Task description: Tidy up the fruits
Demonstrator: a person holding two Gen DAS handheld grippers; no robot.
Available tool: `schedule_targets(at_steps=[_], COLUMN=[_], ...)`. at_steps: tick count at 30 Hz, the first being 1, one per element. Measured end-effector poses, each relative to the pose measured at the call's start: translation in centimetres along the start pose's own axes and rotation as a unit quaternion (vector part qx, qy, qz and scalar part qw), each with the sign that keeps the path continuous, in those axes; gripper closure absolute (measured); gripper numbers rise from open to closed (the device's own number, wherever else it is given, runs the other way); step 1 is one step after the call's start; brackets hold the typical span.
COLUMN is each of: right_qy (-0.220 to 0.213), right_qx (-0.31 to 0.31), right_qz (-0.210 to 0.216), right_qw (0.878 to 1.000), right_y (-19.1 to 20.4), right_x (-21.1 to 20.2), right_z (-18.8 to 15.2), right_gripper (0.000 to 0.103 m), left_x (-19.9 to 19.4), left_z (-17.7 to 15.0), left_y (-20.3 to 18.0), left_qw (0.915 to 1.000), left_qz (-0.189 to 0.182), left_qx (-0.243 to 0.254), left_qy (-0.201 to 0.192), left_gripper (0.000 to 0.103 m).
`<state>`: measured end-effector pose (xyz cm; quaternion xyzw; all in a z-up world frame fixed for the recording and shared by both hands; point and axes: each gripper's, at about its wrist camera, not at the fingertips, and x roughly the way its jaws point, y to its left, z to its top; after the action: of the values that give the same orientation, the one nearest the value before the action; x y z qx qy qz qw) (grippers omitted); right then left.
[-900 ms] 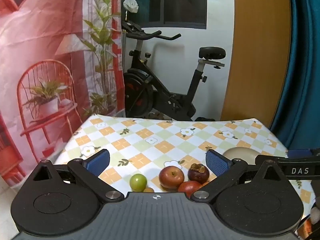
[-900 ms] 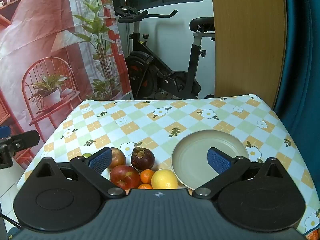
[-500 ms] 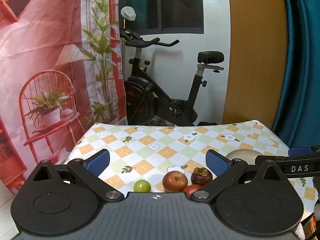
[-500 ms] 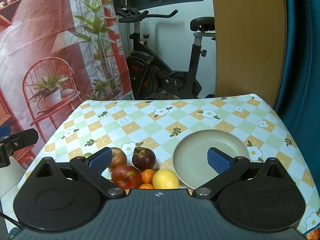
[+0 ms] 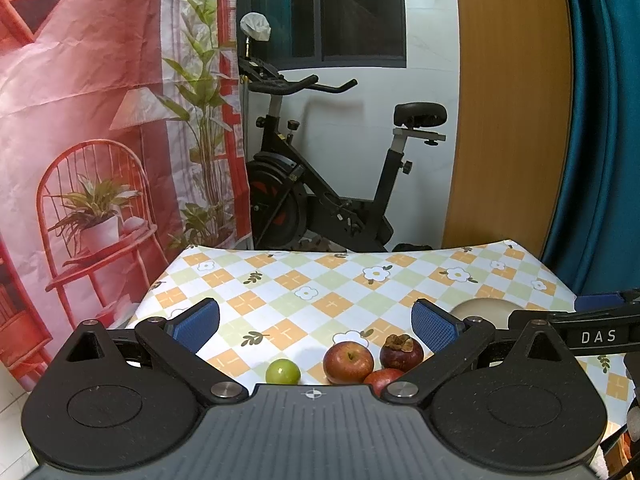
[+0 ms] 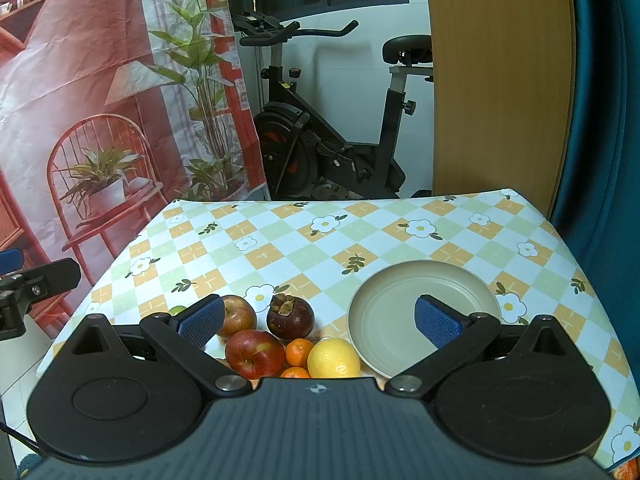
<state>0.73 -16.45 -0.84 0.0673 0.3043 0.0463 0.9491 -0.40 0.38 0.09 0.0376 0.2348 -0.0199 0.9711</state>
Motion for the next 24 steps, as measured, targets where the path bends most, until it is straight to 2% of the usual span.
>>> schedule_targets(at_steps=[24], right_qy=[-0.002], right_qx=[-0.001], right_qz=[0.000], right_qw=[1.000], right_y=[0.05], right_x=[-0.18], right_z=[-0.03], right_gripper=[0.000], left_x=[-0.03], left_z=[0.11], left_y=[-0.04], left_qw=[1.0000], left_qz=[-0.002], left_qx=[-0.001], left_qy=[0.000], left_gripper=[0.000])
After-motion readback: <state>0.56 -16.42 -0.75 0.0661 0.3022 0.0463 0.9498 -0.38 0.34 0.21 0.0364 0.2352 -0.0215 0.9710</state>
